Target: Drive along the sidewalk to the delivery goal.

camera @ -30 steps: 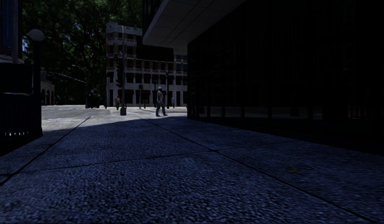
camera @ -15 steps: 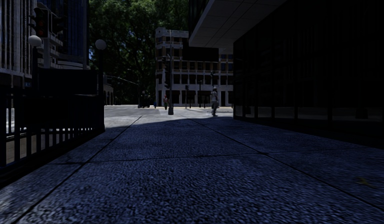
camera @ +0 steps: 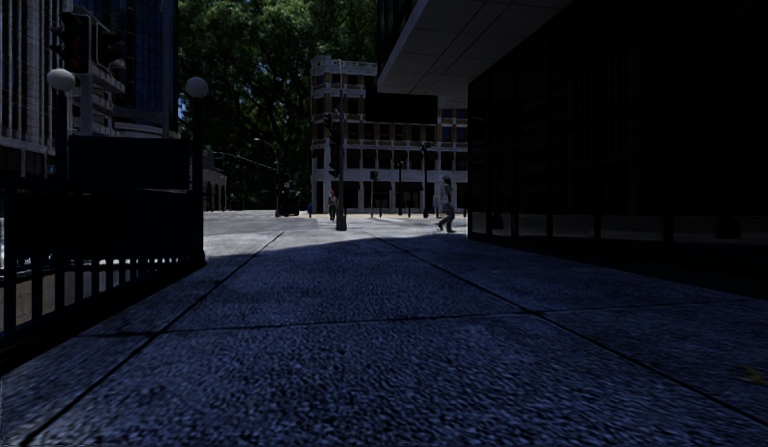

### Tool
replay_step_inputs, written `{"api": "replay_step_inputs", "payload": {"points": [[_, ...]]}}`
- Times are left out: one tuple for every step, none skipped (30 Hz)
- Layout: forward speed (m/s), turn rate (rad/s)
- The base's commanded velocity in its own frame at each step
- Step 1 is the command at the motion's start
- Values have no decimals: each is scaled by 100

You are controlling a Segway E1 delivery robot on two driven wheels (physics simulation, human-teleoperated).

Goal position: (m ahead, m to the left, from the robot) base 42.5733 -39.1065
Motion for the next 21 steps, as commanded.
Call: {"api": "replay_step_inputs", "payload": {"points": [[161,0],[161,0],[161,0],[161,0],[161,0],[161,0],[161,0],[161,0],[161,0],[161,0],[161,0],[161,0],[160,0],[160,0],[160,0],[160,0],[160,0],[160,0],[160,0],[160,0],[160,0]]}}
